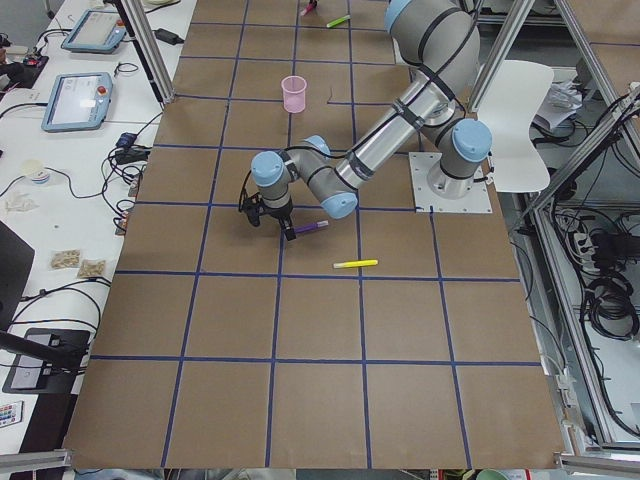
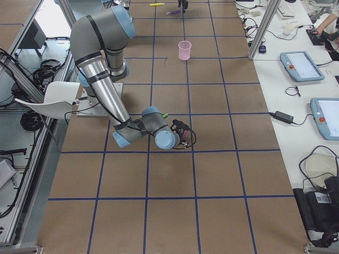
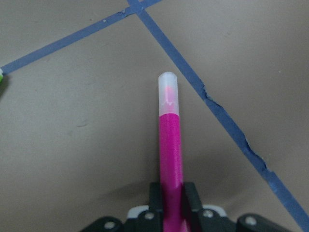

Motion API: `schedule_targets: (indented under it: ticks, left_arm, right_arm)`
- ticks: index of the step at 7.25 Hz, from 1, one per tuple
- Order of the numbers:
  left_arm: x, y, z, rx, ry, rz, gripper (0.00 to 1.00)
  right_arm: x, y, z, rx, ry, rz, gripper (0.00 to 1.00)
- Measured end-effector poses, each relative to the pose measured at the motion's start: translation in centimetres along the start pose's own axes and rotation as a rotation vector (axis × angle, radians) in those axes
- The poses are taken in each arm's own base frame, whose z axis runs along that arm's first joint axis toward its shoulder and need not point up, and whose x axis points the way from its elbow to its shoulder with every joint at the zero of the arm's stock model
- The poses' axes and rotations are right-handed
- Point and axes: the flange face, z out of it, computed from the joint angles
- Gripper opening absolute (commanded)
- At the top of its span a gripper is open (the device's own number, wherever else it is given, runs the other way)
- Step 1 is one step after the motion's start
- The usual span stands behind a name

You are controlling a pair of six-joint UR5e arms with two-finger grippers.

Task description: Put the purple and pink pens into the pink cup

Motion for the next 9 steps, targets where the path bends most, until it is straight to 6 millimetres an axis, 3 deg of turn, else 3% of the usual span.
schedule_targets:
  ticks: [2,3,4,5,6,7,9]
  left_arm:
    - [0.0,-0.1,0.0,0.000,0.000,0.000,0.59]
    - [0.0,-0.1,0.1,-0.001,0.000,0.000,0.59]
    - [0.0,-0.2,0.2,-0.003,0.000,0.000,0.58]
    - [-0.1,-0.2,0.3,-0.004,-0.001,-0.001,0.52]
    - [-0.1,-0.2,0.3,-0.004,-0.001,-0.001,0.15]
    - [-0.4,-0.2,0.2,-0.006,-0.014,-0.003,0.00]
    - [-1.1,-0.1,0.2,-0.017,-0.058,-0.010,0.00]
  right_arm:
    - [0.1,-0.3,-0.5,-0.004,0.006,0.002,0.01]
    - [0.3,-1.3,-0.9,-0.003,0.015,-0.010,0.01]
    - [0.5,-3.6,-1.1,0.003,0.024,-0.046,0.01]
    - [0.8,-7.3,-0.9,0.008,0.028,-0.101,0.01]
    - [0.8,-12.3,-0.4,0.012,0.026,-0.155,0.02]
    - [0.2,-17.9,0.1,0.012,0.021,-0.186,0.02]
    - [-3.0,-28.9,1.4,0.004,-0.005,-0.245,0.04]
